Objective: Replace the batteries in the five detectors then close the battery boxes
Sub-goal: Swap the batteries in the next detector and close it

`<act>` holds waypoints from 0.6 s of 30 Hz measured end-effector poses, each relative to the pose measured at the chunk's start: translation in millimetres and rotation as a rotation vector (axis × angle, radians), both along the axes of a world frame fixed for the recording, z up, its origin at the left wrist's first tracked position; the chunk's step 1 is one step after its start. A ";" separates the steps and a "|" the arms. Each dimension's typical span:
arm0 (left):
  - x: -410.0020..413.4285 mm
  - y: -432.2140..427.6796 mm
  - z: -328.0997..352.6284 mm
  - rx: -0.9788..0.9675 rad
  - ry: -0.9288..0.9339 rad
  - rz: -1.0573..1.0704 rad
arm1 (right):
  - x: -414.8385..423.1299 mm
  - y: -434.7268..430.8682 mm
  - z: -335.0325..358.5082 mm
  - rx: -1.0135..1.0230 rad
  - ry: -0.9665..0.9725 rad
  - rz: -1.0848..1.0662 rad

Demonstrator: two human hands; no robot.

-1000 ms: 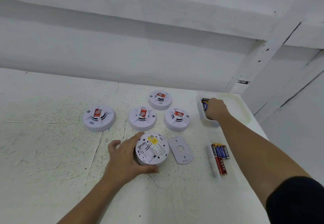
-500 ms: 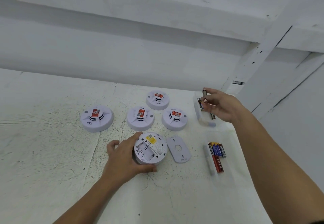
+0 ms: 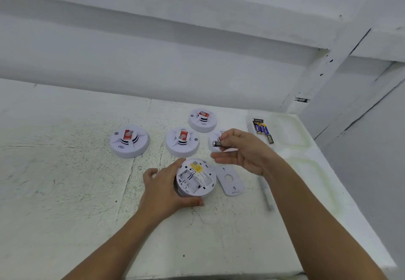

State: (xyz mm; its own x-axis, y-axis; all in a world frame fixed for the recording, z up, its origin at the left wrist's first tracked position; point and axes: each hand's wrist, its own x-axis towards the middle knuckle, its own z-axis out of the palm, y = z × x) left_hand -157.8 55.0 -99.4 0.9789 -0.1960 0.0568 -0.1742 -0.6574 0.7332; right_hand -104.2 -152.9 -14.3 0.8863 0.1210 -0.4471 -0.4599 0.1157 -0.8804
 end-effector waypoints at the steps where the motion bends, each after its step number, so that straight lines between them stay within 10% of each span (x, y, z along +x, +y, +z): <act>1: 1.3 0.2 -2.5 0.006 0.006 -0.002 | -3.5 4.1 -4.1 -0.093 -0.024 0.040; 18: 3.3 15.0 -3.8 -0.147 0.044 -0.099 | -70.2 54.5 -62.8 -1.066 -0.709 0.155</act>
State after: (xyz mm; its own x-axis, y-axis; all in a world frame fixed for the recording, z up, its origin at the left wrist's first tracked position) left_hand -154.5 70.0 -103.1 0.9574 -0.2844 0.0496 -0.1984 -0.5235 0.8286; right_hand -174.4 -98.4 -77.0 0.9775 0.1195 0.1738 0.1980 -0.8039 -0.5609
